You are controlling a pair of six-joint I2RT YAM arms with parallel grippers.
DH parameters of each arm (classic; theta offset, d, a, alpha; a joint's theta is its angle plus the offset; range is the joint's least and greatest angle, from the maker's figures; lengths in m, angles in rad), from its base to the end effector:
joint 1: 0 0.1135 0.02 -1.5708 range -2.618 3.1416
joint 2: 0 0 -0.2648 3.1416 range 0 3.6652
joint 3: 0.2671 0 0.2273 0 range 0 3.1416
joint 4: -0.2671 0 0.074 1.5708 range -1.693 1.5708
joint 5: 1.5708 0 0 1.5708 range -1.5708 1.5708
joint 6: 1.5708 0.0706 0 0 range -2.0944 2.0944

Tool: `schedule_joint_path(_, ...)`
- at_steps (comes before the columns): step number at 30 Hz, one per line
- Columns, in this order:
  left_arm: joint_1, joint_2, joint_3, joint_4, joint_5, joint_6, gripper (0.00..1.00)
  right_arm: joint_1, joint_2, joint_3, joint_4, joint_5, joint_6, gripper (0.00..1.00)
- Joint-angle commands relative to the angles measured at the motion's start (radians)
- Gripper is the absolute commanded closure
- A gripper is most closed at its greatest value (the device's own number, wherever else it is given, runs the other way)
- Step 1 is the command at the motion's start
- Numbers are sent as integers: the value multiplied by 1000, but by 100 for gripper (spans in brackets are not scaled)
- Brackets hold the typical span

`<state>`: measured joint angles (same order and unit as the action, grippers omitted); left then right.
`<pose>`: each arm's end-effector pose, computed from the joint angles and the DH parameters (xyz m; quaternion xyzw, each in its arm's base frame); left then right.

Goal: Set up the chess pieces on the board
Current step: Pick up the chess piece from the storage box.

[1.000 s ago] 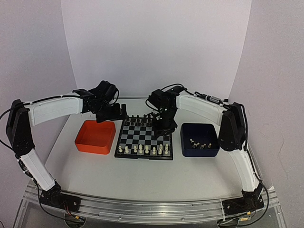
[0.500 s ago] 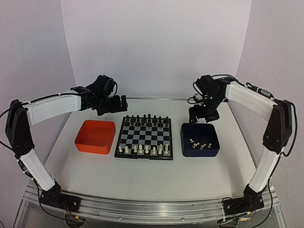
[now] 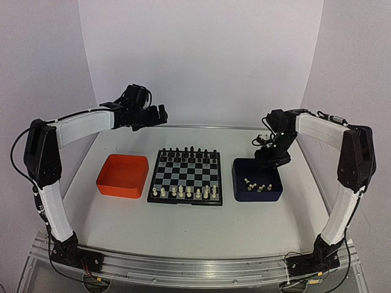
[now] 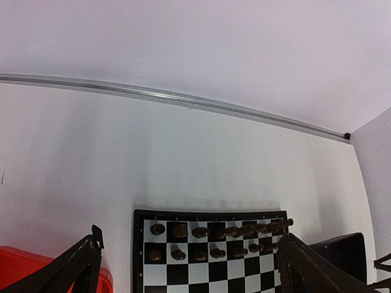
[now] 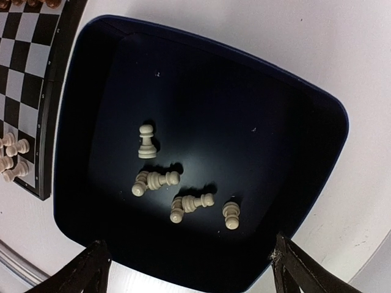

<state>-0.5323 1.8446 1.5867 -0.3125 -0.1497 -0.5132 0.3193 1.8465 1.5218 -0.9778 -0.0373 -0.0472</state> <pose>0.3844 -0.2142 0.2929 -0.0275 0.8753 -0.1819 0.4471 0.3384 0.1147 0.2158 -0.1830 0.9738 0.0364 0.1300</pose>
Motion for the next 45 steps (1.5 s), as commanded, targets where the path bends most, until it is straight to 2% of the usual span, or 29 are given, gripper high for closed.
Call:
schedule_joint_path(1,6,49,144,-4,28,33,0,-23,28,4,-40,-135,-76,15)
schedule_joint_path(9,11,77,123,91,0,53,0,-12,126,88,-100,-227,82,35)
schedule_joint_path(15,38,167,232,73,38,51,0,43,186,135,-100,-173,121,49)
schedule_joint_path(18,40,171,224,82,35,51,0,65,210,141,-100,-136,132,56)
schedule_joint_path(26,54,154,190,95,39,52,0,115,290,190,-100,-36,136,63)
schedule_joint_path(31,56,145,168,96,45,52,0,123,317,190,-101,-30,129,69)
schedule_joint_path(37,58,136,148,97,69,43,0,127,322,171,-101,1,125,72)
schedule_joint_path(41,58,129,137,101,71,43,0,135,327,163,-100,-1,116,80)
schedule_joint_path(45,58,122,124,102,69,41,0,145,327,148,-101,2,117,81)
